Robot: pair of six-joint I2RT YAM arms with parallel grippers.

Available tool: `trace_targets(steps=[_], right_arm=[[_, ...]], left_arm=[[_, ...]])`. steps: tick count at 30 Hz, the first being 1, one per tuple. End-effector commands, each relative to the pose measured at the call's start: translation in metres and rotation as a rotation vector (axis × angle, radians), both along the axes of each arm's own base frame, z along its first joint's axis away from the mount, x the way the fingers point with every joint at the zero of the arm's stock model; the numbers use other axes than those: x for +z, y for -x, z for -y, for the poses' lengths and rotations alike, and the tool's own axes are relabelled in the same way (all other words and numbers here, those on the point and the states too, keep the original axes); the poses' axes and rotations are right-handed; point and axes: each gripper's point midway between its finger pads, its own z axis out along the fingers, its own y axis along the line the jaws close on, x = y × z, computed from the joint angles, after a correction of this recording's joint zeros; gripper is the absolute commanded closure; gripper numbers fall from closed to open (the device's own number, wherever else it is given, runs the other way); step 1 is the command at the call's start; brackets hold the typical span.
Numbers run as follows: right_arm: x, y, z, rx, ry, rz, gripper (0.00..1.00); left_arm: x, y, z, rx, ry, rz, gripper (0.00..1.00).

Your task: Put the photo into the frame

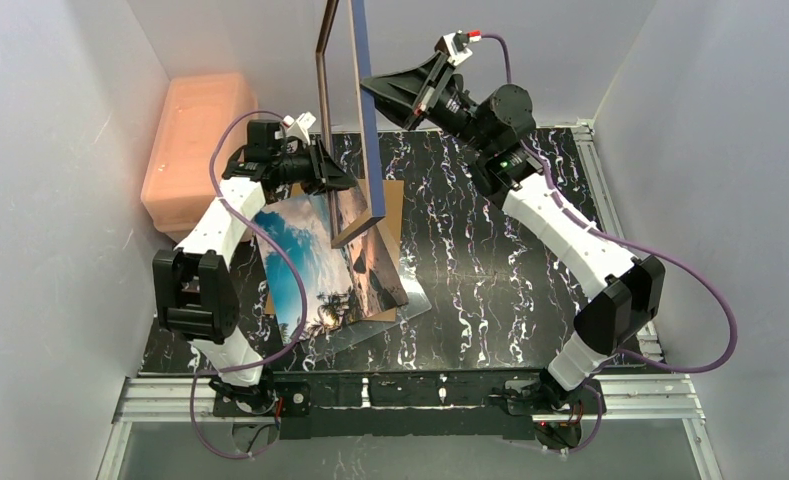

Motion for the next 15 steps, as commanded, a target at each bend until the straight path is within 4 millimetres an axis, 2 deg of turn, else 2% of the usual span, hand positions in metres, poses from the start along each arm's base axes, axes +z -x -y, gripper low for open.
trace_targets(steps=[1,2,5,8,9,10,12,15], right_arm=[[0.010,0.016,0.011,-0.044,0.020,0.124,0.93],[0.001,0.011,0.010,-0.068,0.076,0.111,0.84],[-0.030,-0.003,0.012,-0.127,0.251,0.072,0.60],[-0.051,-0.018,0.028,-0.224,0.397,0.055,0.32],[-0.056,-0.021,0.033,-0.245,0.434,0.064,0.26],[-0.061,-0.024,0.038,-0.254,0.461,0.059,0.21],[-0.071,-0.029,0.048,-0.270,0.505,0.040,0.18],[-0.084,-0.036,0.059,-0.299,0.569,0.030,0.19]], left_arm=[[0.022,0.004,-0.003,-0.014,-0.040,0.096,0.94],[0.024,0.005,-0.005,-0.020,-0.063,0.121,0.99],[0.020,0.004,-0.018,-0.014,-0.169,0.183,1.00],[0.016,0.002,-0.031,0.013,-0.252,0.224,1.00],[0.017,0.002,-0.033,0.023,-0.267,0.232,1.00],[0.015,0.001,-0.037,0.035,-0.284,0.232,1.00],[0.011,0.001,-0.043,0.064,-0.317,0.221,1.00],[0.007,0.006,-0.044,0.062,-0.307,0.209,1.00]])
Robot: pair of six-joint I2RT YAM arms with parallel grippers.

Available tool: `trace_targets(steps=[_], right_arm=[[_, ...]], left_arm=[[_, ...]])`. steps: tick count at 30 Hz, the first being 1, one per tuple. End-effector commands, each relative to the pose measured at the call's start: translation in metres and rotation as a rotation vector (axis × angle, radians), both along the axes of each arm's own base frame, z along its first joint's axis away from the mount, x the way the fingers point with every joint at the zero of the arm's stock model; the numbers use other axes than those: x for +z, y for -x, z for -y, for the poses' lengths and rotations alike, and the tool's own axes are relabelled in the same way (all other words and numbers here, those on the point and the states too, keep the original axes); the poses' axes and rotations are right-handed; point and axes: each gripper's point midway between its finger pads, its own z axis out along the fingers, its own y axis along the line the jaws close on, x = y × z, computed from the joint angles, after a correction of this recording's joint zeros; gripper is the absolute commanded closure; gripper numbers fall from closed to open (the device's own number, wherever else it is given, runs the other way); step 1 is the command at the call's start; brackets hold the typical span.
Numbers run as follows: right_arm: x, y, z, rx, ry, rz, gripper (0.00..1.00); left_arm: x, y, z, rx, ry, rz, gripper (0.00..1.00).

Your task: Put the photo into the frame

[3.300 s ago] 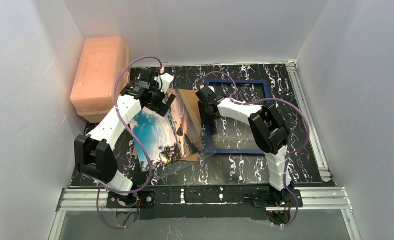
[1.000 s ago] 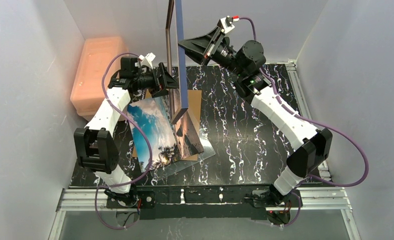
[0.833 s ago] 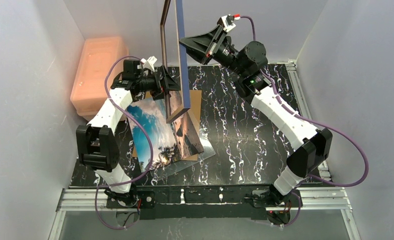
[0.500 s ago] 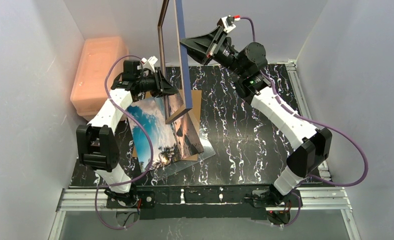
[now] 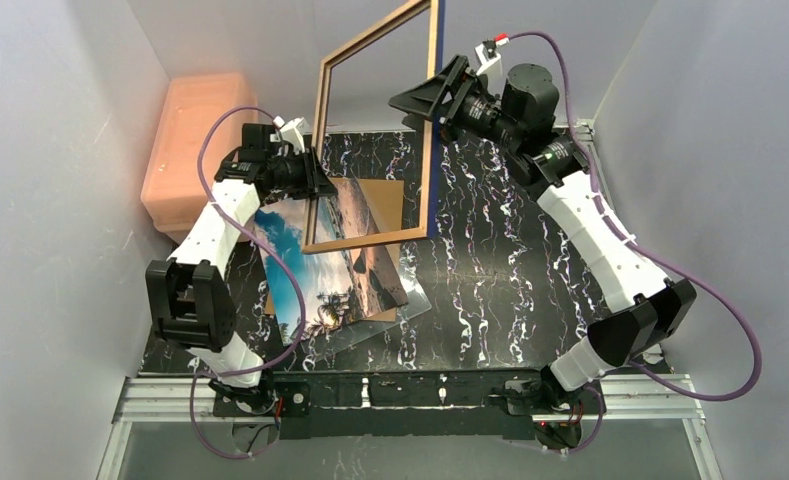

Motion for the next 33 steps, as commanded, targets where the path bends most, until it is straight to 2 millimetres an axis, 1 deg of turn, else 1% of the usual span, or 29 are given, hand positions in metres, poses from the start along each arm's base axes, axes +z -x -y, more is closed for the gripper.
trace_targets(steps=[1,4,5,8,12,15,17,18,19,22,24,26,27,28,30,31,33], right_arm=[[-0.014,-0.001,0.024,-0.066,0.167,0.027,0.20],[-0.031,-0.010,0.039,-0.118,0.300,0.010,0.22],[-0.040,-0.011,0.045,-0.135,0.355,-0.005,0.23],[-0.055,-0.013,0.060,-0.172,0.460,-0.012,0.28],[-0.074,-0.011,0.066,-0.166,0.522,-0.036,0.36],[-0.082,-0.010,0.070,-0.155,0.545,-0.047,0.41],[-0.080,-0.009,0.074,-0.159,0.550,-0.044,0.49],[-0.078,-0.009,0.078,-0.165,0.548,-0.042,0.56],[-0.077,-0.009,0.081,-0.170,0.546,-0.042,0.60],[-0.076,-0.008,0.086,-0.176,0.529,-0.022,0.83],[-0.081,-0.009,0.091,-0.189,0.526,-0.030,0.99],[-0.089,-0.011,0.095,-0.203,0.525,-0.048,0.99],[-0.094,-0.012,0.097,-0.207,0.527,-0.056,0.99],[-0.097,-0.013,0.099,-0.216,0.529,-0.062,0.99],[-0.103,-0.015,0.104,-0.228,0.545,-0.073,0.99],[-0.106,-0.016,0.109,-0.239,0.551,-0.080,0.99],[-0.107,-0.019,0.118,-0.257,0.560,-0.088,0.99]], left_arm=[[0.033,0.008,-0.006,-0.002,-0.021,0.111,1.00],[0.033,0.011,-0.009,0.019,-0.027,0.114,1.00],[0.034,0.012,-0.011,0.028,-0.031,0.121,1.00],[0.037,0.015,-0.013,0.037,-0.041,0.139,1.00],[0.035,0.016,-0.014,0.037,-0.047,0.132,1.00],[0.032,0.018,-0.014,0.036,-0.043,0.120,1.00],[0.029,0.019,-0.014,0.036,-0.042,0.110,1.00],[0.028,0.020,-0.015,0.039,-0.041,0.107,1.00],[0.026,0.021,-0.016,0.038,-0.042,0.104,1.00],[0.023,0.026,-0.018,0.025,-0.057,0.117,0.99],[0.019,0.029,-0.016,0.004,-0.060,0.103,0.83],[0.016,0.032,-0.013,-0.022,-0.048,0.071,0.55],[0.015,0.032,-0.013,-0.027,-0.048,0.063,0.39],[0.014,0.032,-0.012,-0.032,-0.048,0.059,0.26],[0.013,0.033,-0.013,-0.042,-0.057,0.062,0.06],[0.014,0.033,-0.013,-0.045,-0.063,0.062,0.03],[0.015,0.035,-0.014,-0.054,-0.074,0.062,0.02]])
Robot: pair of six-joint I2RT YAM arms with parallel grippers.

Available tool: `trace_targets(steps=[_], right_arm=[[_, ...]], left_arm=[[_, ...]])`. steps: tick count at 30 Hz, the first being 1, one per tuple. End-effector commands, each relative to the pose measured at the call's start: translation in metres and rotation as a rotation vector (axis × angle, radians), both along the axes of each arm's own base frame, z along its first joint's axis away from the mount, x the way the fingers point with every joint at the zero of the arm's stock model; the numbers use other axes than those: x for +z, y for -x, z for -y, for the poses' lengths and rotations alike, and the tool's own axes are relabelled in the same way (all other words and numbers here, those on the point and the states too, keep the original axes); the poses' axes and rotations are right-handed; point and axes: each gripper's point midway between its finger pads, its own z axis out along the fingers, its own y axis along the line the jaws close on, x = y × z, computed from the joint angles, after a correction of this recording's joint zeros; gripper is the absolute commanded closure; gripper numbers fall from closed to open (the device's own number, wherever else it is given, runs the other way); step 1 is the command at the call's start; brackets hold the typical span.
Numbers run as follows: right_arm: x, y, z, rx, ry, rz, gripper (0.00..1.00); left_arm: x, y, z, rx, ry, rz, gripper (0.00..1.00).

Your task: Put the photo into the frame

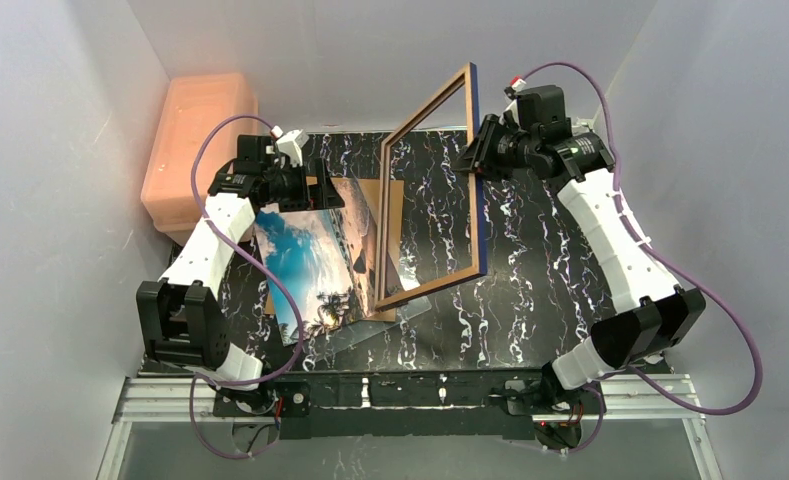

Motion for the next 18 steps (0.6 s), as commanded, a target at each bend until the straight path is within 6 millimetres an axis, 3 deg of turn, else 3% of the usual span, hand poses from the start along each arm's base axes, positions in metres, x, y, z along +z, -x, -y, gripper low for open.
trace_targets(steps=[1,8,18], right_arm=[[0.040,-0.006,0.017,-0.034,-0.051,0.130,0.99],[0.028,-0.015,0.054,-0.095,0.027,0.109,0.99],[-0.023,-0.033,0.102,-0.142,0.182,-0.001,0.99]], left_arm=[[0.018,0.007,-0.001,-0.045,-0.006,0.028,0.02],[0.022,0.013,-0.007,-0.057,-0.054,0.058,0.02],[0.017,0.020,-0.015,-0.074,-0.109,0.038,0.02]])
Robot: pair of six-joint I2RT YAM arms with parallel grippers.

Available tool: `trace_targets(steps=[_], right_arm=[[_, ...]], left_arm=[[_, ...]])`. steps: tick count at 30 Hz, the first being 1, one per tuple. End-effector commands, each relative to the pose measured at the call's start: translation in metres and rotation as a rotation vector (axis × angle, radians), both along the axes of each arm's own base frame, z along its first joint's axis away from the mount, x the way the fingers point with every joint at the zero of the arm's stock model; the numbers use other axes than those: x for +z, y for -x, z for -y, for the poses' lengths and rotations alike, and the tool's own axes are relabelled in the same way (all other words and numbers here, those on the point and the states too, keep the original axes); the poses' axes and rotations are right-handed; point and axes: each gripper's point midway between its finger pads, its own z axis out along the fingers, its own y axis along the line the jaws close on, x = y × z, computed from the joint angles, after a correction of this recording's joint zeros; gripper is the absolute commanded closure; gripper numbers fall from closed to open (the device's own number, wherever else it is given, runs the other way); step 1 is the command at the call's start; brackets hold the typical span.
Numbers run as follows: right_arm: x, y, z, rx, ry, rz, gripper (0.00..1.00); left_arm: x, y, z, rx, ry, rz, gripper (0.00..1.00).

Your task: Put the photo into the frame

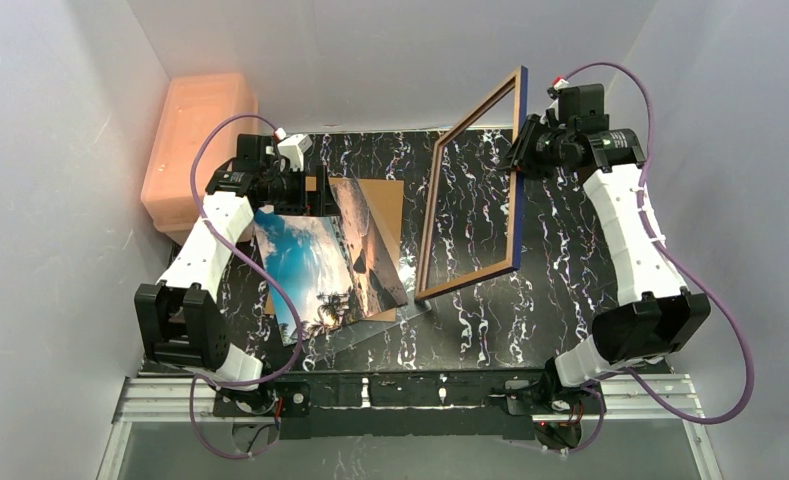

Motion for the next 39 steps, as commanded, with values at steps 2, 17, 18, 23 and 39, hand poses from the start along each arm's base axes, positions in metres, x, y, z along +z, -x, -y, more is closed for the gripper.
trace_targets(steps=[2,17,18,23,39], right_arm=[[-0.005,-0.011,0.018,0.029,0.049,0.002,0.99],[-0.140,0.014,0.140,-0.219,0.708,-0.324,0.89],[-0.142,0.014,0.149,-0.249,0.750,-0.325,0.89],[-0.160,0.014,0.182,-0.332,0.939,-0.354,0.93],[-0.259,0.038,0.204,-0.234,1.155,-0.593,0.83]], left_arm=[[0.023,0.007,-0.005,-0.016,-0.021,0.050,0.01],[0.025,0.009,-0.002,-0.036,-0.003,0.043,0.02],[0.025,0.010,-0.002,-0.036,-0.003,0.043,0.02],[0.019,0.013,-0.003,-0.042,-0.009,0.041,0.02],[0.009,0.020,-0.009,-0.071,-0.057,0.068,0.03]])
